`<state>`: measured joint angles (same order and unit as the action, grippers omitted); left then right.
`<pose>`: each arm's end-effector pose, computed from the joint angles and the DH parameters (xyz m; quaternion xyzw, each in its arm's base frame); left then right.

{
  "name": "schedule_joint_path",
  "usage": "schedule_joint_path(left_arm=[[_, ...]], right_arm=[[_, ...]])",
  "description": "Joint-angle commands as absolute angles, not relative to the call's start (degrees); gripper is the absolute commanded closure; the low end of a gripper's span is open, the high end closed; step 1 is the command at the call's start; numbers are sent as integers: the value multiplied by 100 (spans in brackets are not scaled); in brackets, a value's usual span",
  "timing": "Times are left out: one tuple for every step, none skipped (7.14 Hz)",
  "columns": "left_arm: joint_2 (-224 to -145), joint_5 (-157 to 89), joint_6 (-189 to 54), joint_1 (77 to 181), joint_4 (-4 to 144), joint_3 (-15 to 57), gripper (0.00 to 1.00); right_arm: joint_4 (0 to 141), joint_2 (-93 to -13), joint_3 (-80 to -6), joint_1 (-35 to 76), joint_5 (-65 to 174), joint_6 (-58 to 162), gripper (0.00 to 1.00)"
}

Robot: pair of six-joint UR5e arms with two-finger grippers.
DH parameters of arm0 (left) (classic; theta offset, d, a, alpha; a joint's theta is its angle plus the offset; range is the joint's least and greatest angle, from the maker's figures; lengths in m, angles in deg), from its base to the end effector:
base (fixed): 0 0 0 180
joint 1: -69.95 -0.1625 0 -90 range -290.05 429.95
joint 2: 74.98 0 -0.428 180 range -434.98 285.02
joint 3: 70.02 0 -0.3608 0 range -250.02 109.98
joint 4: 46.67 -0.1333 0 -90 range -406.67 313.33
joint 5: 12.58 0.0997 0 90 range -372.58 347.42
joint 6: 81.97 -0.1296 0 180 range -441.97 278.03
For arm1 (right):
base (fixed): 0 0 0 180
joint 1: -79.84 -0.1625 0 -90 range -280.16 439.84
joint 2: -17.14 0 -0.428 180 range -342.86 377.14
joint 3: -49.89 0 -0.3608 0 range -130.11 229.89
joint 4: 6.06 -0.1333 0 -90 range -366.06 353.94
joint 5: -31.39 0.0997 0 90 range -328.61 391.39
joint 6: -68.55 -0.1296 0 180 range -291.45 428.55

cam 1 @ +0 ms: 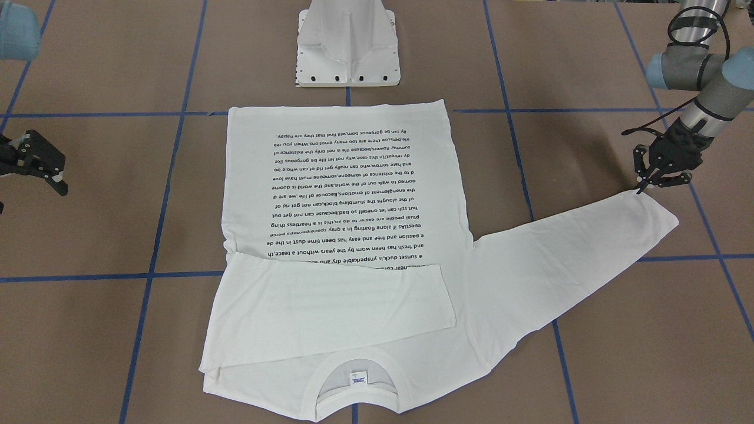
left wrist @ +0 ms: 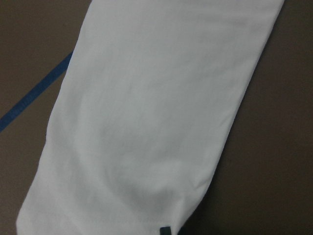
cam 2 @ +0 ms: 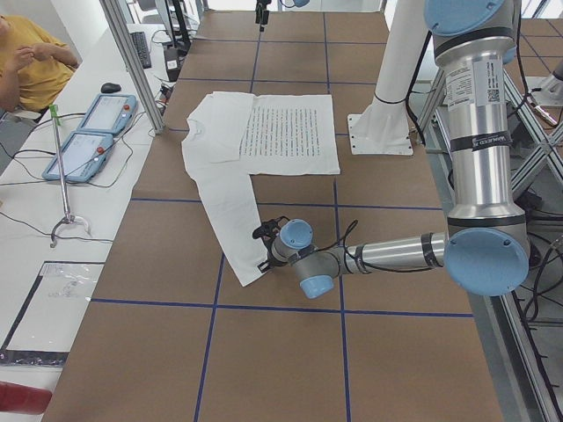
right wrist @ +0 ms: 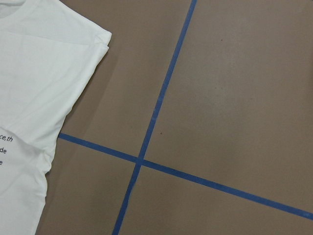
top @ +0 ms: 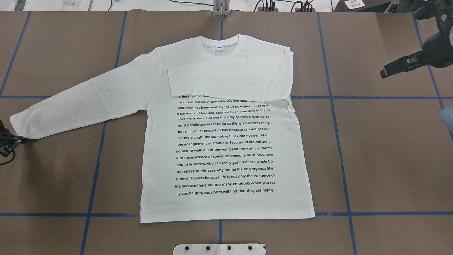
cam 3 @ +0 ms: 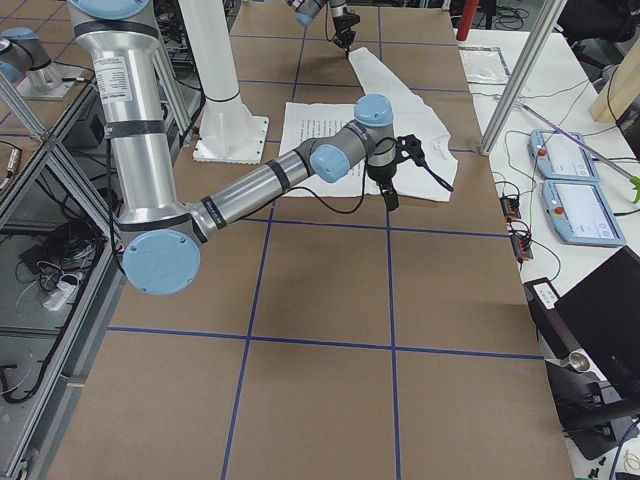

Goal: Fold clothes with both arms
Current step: 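Grasp the cuff of the other sleeve with the left gripper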

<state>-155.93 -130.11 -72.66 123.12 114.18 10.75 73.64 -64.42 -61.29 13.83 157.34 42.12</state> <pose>0.1973 -0.3859 0.6890 0.3121 0.3648 0.3095 0.8208 -0.1593 -0.4986 0.4240 0.1702 -0.4007 -0.0863 0.8961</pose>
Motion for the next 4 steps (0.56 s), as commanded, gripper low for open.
schedule_joint_path(left_arm=[[-15654, -13244, -7266, 12330, 11435, 1162, 100], [-15802, -13255, -7170, 12617, 11426, 1337, 100], [-16221, -13351, -6656, 13090, 11417, 1365, 100], [-16582, -13465, -5937, 13164, 11339, 1365, 100]], right_arm=[[7366, -6434, -6129, 1383, 15734, 4209, 0], [7366, -6434, -6129, 1383, 15734, 4209, 0], [7366, -6434, -6129, 1383, 15734, 4209, 0], [7357, -6434, -6129, 1383, 15742, 4200, 0]])
